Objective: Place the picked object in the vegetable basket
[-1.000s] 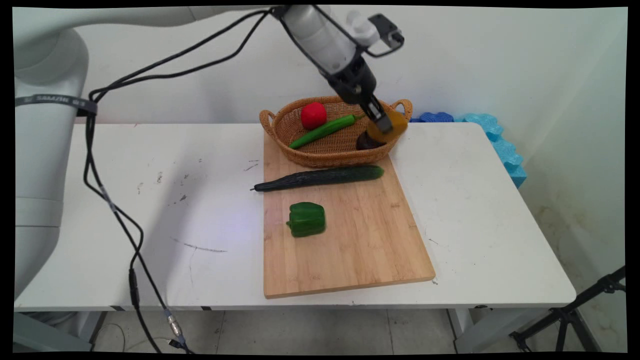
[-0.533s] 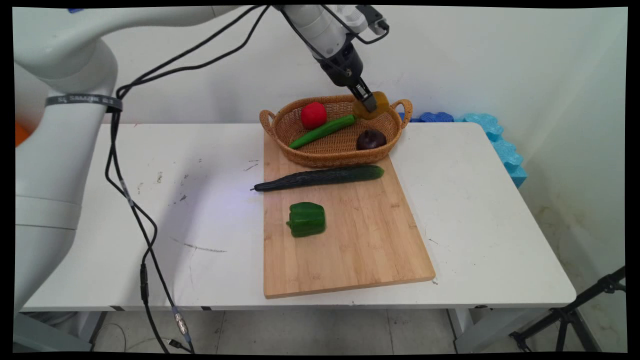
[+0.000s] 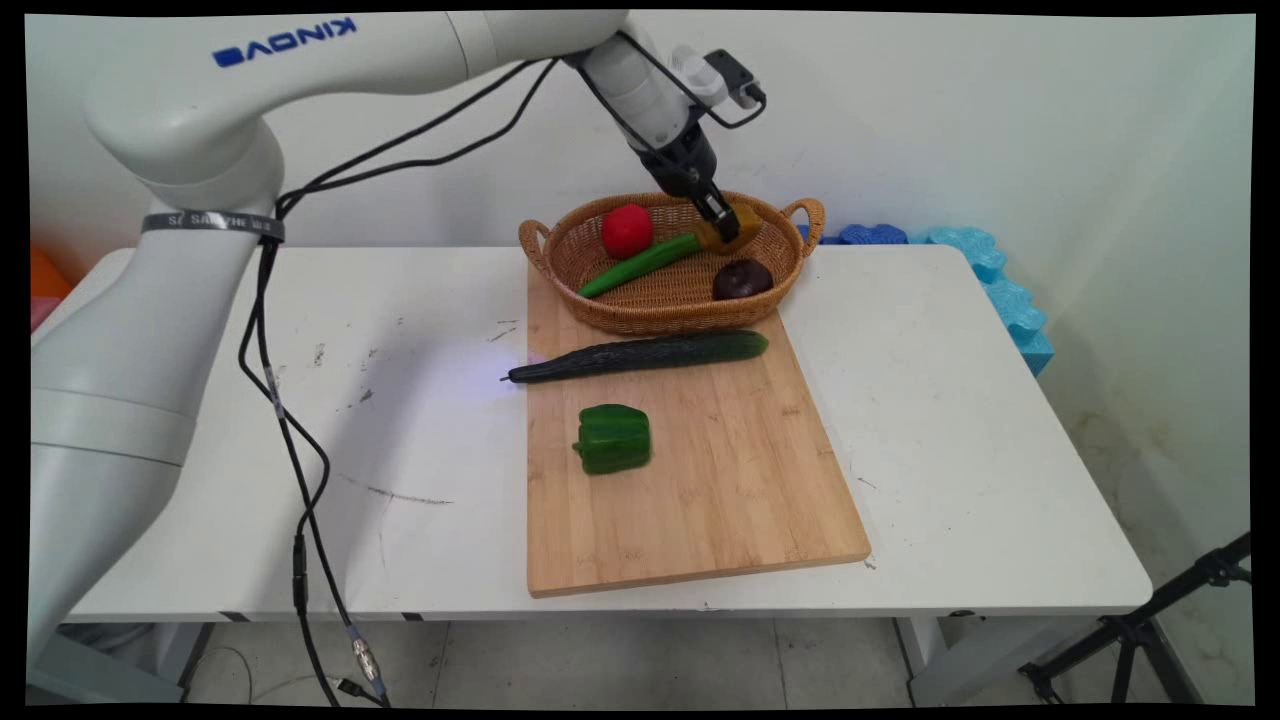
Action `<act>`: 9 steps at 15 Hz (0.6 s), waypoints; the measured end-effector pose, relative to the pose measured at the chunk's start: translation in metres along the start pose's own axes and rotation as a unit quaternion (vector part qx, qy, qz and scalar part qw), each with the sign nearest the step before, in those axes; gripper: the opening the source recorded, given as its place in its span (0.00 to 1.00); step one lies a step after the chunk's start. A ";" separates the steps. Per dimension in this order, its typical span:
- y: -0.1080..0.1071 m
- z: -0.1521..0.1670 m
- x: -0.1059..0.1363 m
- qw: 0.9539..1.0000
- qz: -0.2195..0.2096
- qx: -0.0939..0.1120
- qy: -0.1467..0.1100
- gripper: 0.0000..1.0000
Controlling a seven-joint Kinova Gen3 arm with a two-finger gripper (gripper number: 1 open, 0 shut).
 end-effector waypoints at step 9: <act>-0.008 0.030 -0.007 1.000 -0.003 0.008 -0.003 1.00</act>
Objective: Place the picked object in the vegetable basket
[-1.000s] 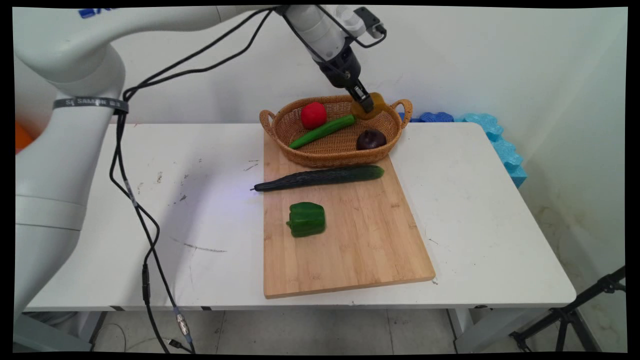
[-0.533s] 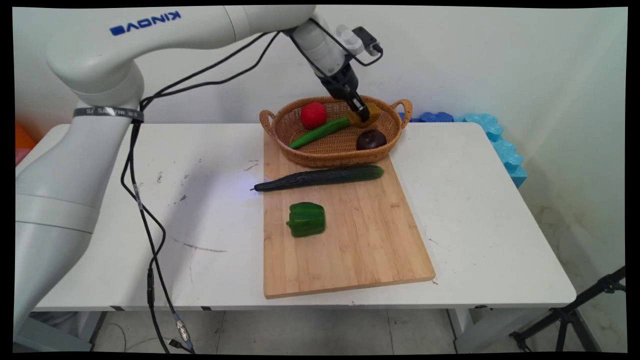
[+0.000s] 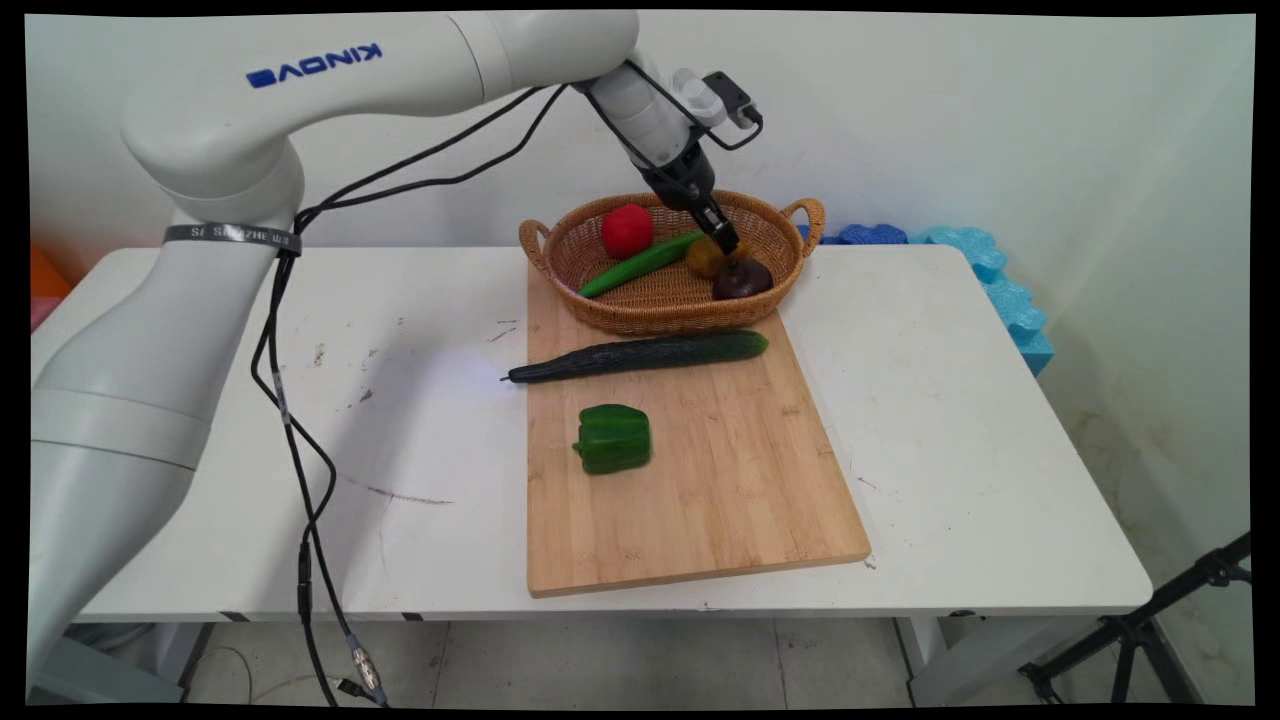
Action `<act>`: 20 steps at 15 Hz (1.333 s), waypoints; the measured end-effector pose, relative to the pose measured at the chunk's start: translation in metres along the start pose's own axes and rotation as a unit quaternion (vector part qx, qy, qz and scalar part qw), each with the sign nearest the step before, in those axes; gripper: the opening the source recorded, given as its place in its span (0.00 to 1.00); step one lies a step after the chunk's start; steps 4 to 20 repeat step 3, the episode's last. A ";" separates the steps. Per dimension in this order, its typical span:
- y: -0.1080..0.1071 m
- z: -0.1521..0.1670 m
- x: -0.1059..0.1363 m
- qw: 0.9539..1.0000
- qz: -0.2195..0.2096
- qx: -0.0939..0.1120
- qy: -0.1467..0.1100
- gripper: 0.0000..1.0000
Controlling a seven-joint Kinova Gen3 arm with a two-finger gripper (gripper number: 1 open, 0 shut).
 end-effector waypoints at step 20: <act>0.000 0.001 0.001 1.000 0.002 -0.001 0.008 1.00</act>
